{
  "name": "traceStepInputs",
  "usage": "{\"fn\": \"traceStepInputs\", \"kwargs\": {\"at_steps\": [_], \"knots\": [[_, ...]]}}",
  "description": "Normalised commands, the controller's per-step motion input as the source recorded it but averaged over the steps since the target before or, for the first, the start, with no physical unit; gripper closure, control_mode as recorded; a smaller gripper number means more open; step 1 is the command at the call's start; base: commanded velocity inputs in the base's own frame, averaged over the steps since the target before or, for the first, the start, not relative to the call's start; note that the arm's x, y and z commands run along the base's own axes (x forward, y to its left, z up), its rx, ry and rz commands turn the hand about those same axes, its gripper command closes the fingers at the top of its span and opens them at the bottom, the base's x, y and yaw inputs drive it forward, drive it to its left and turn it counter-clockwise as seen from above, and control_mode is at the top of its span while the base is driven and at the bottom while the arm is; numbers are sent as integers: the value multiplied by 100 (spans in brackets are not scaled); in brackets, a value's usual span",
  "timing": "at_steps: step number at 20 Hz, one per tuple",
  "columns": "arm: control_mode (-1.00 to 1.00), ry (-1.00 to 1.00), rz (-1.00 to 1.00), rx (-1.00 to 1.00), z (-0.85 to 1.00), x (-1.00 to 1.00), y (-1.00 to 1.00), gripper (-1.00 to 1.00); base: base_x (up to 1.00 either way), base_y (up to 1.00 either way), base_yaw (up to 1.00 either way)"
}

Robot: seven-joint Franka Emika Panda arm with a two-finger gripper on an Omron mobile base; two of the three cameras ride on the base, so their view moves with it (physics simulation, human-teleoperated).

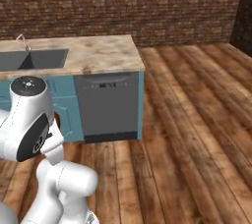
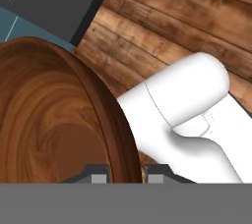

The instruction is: Pick the cup and bowl from the counter and place them on the counter next to the sink.

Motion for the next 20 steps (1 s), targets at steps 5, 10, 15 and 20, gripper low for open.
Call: {"fn": "traceStepInputs", "kwargs": {"at_steps": [5, 10, 15, 20], "knots": [[100, 0, 0, 0, 0, 0, 0, 100, 78, 0, 15], [100, 0, 0, 0, 0, 0, 0, 100, 96, -3, 11], [100, 0, 0, 0, 0, 0, 0, 100, 100, -33, 17], [100, 0, 0, 0, 0, 0, 0, 100, 92, -35, 20]]}}
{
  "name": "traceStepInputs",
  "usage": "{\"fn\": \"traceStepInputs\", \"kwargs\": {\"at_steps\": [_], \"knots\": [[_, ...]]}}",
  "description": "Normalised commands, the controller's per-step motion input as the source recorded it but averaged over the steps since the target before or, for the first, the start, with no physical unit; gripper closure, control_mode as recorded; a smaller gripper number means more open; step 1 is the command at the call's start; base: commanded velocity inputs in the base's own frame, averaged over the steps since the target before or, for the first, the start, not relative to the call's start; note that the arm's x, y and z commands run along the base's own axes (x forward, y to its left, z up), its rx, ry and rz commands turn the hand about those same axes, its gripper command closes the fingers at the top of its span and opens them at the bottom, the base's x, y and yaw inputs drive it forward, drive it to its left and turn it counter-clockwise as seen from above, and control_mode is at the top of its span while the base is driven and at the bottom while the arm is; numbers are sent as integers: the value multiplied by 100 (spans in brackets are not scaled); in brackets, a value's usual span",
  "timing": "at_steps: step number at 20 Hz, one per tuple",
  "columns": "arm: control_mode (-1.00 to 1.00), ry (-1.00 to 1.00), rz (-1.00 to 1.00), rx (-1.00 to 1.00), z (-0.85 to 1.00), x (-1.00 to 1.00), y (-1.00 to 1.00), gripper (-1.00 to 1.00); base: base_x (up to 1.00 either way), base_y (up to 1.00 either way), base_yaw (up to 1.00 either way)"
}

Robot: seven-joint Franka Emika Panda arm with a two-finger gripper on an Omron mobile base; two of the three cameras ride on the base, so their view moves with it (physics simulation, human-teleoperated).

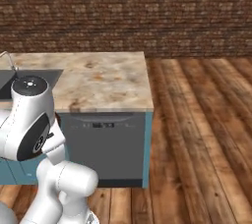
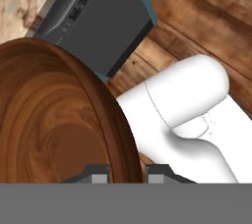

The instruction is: Pick the cup and bowl from the counter and place them on the counter next to the sink.

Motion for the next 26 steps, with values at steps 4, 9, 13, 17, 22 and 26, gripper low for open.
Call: {"fn": "traceStepInputs", "kwargs": {"at_steps": [4, 9, 13, 17, 22, 26], "knots": [[100, 0, 0, 0, 0, 0, 0, 100, 62, -4, 9], [100, 0, 0, 0, 0, 0, 0, 100, 72, 0, 2], [100, 0, 0, 0, 0, 0, 0, 100, 91, 0, 0], [100, 0, 0, 0, 0, 0, 0, 100, 93, 0, -9], [100, 0, 0, 0, 0, 0, 0, 100, 87, 9, -13], [100, 0, 0, 0, 0, 0, 0, 100, 0, 0, 0]]}}
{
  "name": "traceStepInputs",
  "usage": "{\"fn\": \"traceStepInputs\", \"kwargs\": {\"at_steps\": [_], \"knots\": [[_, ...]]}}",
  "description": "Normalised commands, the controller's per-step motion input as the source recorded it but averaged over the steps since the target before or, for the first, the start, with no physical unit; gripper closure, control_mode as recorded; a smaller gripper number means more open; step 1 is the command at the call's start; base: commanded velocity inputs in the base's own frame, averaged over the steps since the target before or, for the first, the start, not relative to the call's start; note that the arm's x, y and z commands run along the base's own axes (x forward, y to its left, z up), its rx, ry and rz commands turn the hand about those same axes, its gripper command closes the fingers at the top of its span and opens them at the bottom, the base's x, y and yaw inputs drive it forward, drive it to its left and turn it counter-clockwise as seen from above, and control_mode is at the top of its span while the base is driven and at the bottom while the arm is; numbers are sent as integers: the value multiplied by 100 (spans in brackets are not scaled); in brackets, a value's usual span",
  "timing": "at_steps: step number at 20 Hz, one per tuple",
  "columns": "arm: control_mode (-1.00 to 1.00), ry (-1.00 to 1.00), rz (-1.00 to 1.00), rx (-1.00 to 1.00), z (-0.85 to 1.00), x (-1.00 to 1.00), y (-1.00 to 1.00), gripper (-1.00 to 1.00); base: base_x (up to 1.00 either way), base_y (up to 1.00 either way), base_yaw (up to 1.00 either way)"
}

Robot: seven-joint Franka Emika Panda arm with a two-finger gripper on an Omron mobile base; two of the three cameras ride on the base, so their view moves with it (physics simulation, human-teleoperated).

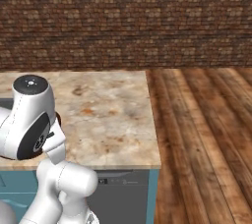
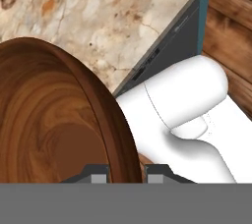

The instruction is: Pick the cup and bowl from the counter and place them on the counter next to the sink.

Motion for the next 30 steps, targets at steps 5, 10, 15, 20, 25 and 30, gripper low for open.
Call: {"fn": "traceStepInputs", "kwargs": {"at_steps": [5, 10, 15, 20, 25, 30], "knots": [[100, 0, 0, 0, 0, 0, 0, 100, 0, 0, 0], [100, 0, 0, 0, 0, 0, 0, 100, 0, 0, 0], [-100, 0, 0, 0, 0, 0, 0, 100, 0, 0, 0], [-100, 0, 0, 0, -7, 4, 9, 100, 0, 0, 0], [-100, 1, 0, 0, -12, 44, 25, 100, 0, 0, 0], [-100, 6, 3, 0, 0, 19, 8, 100, 0, 0, 0]]}}
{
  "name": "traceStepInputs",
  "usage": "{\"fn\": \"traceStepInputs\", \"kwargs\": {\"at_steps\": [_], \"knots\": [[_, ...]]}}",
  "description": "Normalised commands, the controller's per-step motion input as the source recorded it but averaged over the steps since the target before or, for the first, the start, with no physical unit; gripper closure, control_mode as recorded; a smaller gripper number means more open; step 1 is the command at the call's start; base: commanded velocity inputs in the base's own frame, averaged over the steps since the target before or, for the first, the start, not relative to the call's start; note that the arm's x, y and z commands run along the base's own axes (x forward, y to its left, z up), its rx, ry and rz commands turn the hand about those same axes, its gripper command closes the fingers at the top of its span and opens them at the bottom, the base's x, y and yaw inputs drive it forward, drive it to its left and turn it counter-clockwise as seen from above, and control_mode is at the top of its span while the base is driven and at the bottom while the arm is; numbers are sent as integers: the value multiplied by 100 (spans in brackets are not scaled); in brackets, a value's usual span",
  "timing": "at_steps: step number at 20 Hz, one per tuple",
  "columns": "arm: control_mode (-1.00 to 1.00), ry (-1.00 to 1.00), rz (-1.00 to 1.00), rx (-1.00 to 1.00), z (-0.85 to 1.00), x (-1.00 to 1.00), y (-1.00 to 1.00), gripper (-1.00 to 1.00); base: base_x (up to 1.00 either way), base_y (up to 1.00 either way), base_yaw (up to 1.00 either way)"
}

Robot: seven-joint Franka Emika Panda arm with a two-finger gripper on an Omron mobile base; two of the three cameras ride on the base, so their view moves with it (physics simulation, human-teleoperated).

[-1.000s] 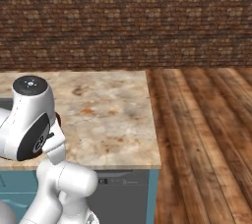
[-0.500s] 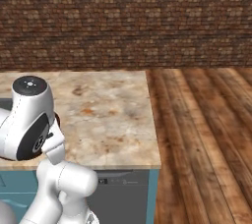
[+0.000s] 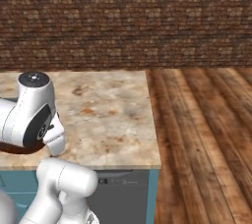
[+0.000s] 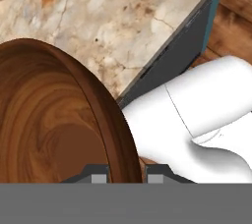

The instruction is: Pick the cup and bowl from the counter and place them on the counter next to the sink.

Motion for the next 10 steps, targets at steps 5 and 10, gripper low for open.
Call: {"fn": "traceStepInputs", "kwargs": {"at_steps": [5, 10], "knots": [[-100, 3, 4, 0, 0, 31, 12, 100, 0, 0, 0], [-100, -3, 1, 4, -3, 52, 20, 100, 0, 0, 0]]}}
